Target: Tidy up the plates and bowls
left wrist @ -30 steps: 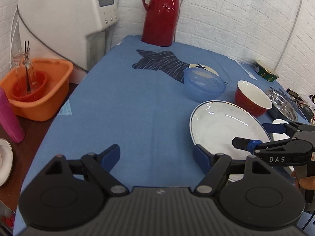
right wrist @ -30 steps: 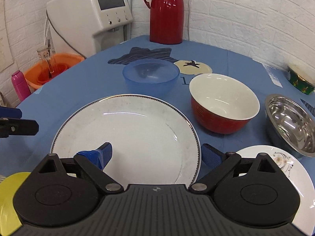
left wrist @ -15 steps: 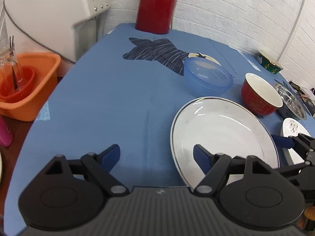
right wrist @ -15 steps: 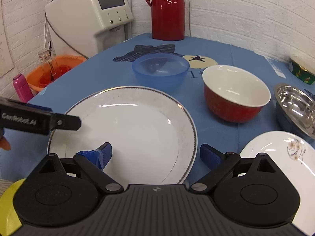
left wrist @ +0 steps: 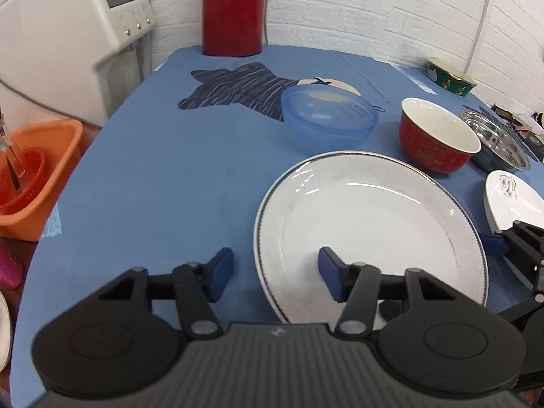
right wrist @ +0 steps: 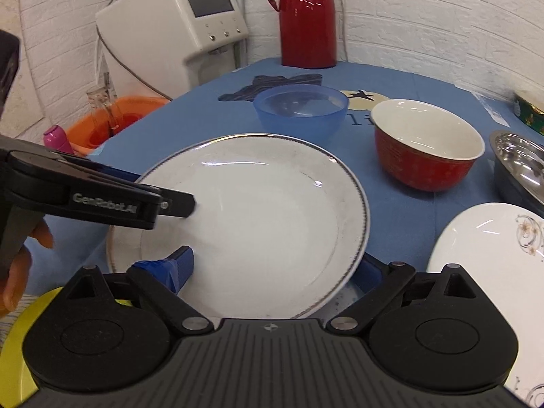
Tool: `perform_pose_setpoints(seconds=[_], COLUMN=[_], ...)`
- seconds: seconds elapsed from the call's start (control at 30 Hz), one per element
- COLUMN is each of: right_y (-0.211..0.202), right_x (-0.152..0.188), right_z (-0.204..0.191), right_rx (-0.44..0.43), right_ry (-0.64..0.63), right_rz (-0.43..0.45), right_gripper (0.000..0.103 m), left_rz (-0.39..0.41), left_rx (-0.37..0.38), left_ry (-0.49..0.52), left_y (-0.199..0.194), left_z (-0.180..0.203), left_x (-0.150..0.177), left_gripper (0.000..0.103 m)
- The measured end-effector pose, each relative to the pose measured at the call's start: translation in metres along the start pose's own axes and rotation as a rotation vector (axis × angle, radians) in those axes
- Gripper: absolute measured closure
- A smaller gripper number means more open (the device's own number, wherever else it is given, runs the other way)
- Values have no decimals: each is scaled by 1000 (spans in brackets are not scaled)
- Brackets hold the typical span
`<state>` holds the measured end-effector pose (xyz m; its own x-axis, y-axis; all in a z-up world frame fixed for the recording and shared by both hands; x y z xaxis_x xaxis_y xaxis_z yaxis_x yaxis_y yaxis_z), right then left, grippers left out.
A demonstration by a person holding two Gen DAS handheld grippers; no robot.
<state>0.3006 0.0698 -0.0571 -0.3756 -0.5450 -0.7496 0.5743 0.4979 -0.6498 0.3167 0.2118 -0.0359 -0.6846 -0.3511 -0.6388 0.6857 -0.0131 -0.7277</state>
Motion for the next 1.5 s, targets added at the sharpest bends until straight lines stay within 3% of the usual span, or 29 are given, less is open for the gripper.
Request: perform_pose_setpoints(seconds=[0.03,0.2,0.4,0.5,0.7,0.9,1.13,1.27,1.37,1.47,1.5], right_y=[0,-9,-42,-57,-98,-123,-119,-116,-111,-108,-108], right_x=[-1,-12,-30,-25,-3,31,55,60,65,69,69], right_z=[-2,3,-3,-9,-38,-73,-93,-90,-94,-99,-98], right_rx=[5,-6,42,32,20,-6,-20,-13,-27,-43,-48], right_ry=[-5,69,32,45,27,44,65,84,74,63,71], right_rz=[-1,8,92,107,129,124,80,78,63,55,55], right_gripper=[20,20,19,19,19,19,19,19,19,19,20], left_rz=[-13,-30,69,78,103,123,108,96,114,82,77], left_rx=[30,27,30,17,14,-36,-66,-35,-65,-55,-42], left_ry=[-2,-69,-32,-27,-41,-38,-36,-52,-28,-70,-82], left_y=[-1,-4,-46,-63,-105,-135,-135,-127,-126,-120,-119], left_z=[4,7,21,23,20,15,5,2,4,-6,-9], left_x=[1,-7,-19,-11,27,78,117,125,128,130,130], left_gripper=[66,77,77,77,77,78,78,77,77,73,66])
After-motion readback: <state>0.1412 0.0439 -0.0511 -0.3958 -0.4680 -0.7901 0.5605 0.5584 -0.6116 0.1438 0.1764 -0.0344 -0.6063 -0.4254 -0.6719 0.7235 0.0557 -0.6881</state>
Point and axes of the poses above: each gripper's, at about its wrist camera, not at the fingertips, and y roughly the way its jaws point, z to its right, x to its underside, the point moved 6 cm from there along y, roughly the way its jaws point, and after that the axes turned 14 degrees about -y, right-handed, at the moved point
